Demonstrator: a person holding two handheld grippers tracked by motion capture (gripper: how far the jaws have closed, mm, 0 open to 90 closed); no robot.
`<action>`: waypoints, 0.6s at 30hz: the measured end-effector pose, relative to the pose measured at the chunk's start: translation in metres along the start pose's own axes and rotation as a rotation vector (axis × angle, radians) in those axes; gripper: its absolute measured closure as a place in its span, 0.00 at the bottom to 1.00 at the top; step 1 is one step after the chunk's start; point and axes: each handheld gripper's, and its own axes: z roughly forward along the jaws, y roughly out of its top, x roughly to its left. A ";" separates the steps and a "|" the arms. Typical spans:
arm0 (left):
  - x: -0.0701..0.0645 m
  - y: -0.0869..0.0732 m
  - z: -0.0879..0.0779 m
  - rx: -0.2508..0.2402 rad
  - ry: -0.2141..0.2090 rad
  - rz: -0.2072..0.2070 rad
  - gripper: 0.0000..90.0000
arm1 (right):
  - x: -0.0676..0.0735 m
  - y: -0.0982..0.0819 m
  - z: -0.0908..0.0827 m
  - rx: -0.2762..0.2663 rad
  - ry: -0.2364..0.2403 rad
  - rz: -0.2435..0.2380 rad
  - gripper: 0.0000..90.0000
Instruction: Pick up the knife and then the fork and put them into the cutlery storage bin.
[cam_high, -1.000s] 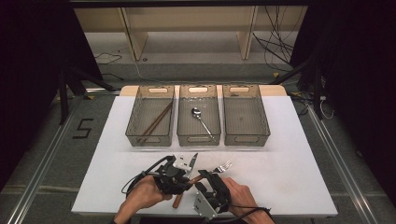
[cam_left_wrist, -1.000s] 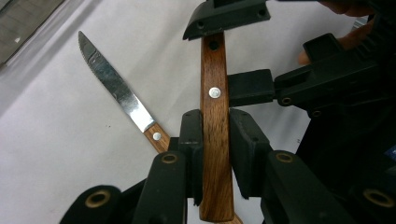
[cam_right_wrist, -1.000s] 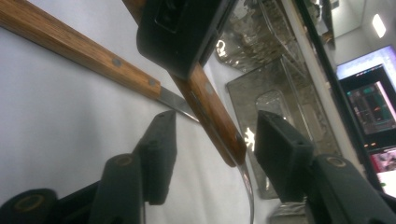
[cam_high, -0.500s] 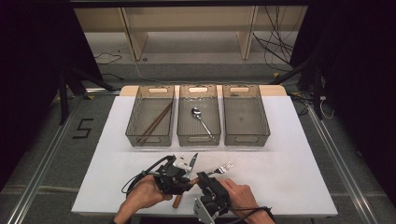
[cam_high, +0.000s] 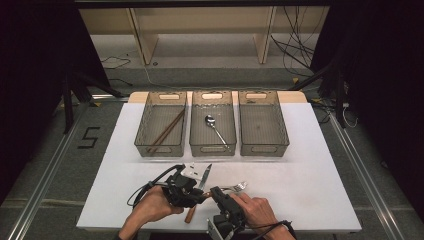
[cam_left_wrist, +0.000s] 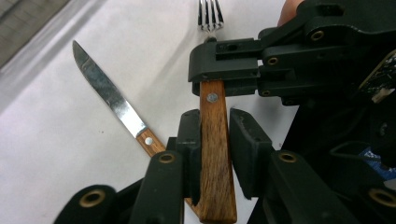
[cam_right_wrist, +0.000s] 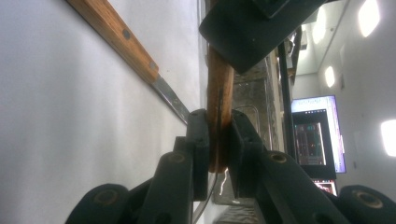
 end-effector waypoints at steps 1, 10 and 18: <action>0.000 0.000 -0.002 -0.011 -0.006 -0.001 0.73 | -0.001 0.000 -0.001 0.004 -0.001 -0.002 0.90; 0.009 -0.003 -0.026 -0.115 0.019 -0.034 0.48 | -0.011 -0.012 -0.003 0.038 -0.023 0.003 0.90; 0.021 -0.014 -0.041 -0.183 0.057 -0.069 0.39 | -0.045 -0.036 -0.008 0.089 -0.044 0.146 0.90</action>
